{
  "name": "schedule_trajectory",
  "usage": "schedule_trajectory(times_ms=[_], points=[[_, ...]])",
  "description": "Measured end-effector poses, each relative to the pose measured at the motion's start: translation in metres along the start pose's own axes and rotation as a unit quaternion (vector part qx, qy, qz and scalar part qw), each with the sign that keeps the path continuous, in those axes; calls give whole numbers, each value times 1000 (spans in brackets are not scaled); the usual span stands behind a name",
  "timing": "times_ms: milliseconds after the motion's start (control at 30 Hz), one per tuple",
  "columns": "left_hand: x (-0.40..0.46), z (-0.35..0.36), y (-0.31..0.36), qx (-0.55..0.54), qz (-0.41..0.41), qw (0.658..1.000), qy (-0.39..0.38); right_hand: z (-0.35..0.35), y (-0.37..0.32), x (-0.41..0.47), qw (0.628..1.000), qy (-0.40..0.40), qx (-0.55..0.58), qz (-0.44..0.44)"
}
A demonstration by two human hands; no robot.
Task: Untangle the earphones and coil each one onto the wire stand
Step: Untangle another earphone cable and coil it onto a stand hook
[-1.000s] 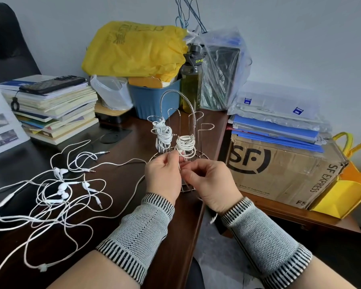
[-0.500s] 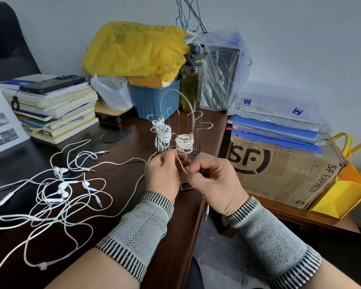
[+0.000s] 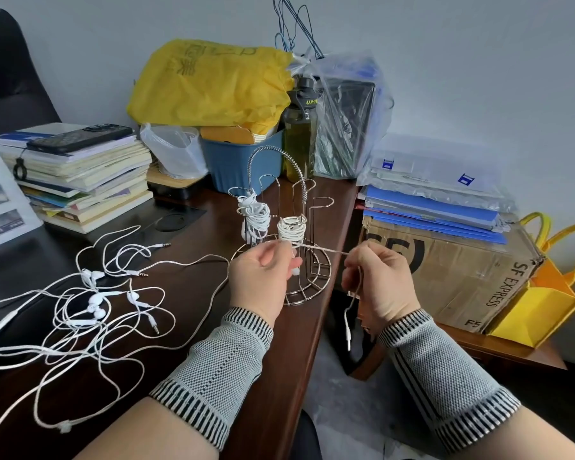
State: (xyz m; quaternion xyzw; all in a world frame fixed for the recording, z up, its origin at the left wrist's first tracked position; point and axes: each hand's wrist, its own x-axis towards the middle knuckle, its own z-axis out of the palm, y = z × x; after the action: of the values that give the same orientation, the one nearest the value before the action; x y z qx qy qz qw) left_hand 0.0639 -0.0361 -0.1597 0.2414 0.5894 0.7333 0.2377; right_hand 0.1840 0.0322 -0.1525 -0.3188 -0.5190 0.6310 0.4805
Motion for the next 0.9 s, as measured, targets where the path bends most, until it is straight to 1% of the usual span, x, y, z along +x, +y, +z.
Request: schedule_trajectory(times_ms=[33,100,200,300,367,433,467,533,600,667,700,767,833,900], points=[[0,0,-1,8,3,1000,-4,0,1,3,999,22,16,27],[0,0,-1,9,5,1000,-5,0,2,6,998,38,20,54],[1,0,0,6,4,1000,3,-2,2,10,997,44,-1,64],[1,0,1,-2,-3,1000,3,-3,-2,16,995,67,-44,66],[1,1,2,-2,-6,1000,5,1,-9,21,992,81,-92,41],[2,1,1,-4,-5,1000,10,9,-20,26,975,87,-203,-27],[3,1,1,-4,-4,1000,11,15,-28,28,954,82,-277,-75],[4,1,0,3,0,1000,11,29,-42,30,899,48,-398,-175],[5,2,-2,7,-7,1000,11,43,-51,29,841,4,-475,-260],[6,2,-3,5,-13,1000,11,54,-54,27,781,-21,-528,-333],[7,2,-4,3,-14,1000,13,58,-55,26,756,-28,-545,-360],[8,2,-4,-8,-13,1000,9,62,-54,23,727,-35,-560,-396],[8,2,-4,-9,-11,1000,5,67,-52,20,704,-35,-576,-414],[7,1,-4,2,-8,1000,2,72,-52,17,676,-25,-611,-412]])
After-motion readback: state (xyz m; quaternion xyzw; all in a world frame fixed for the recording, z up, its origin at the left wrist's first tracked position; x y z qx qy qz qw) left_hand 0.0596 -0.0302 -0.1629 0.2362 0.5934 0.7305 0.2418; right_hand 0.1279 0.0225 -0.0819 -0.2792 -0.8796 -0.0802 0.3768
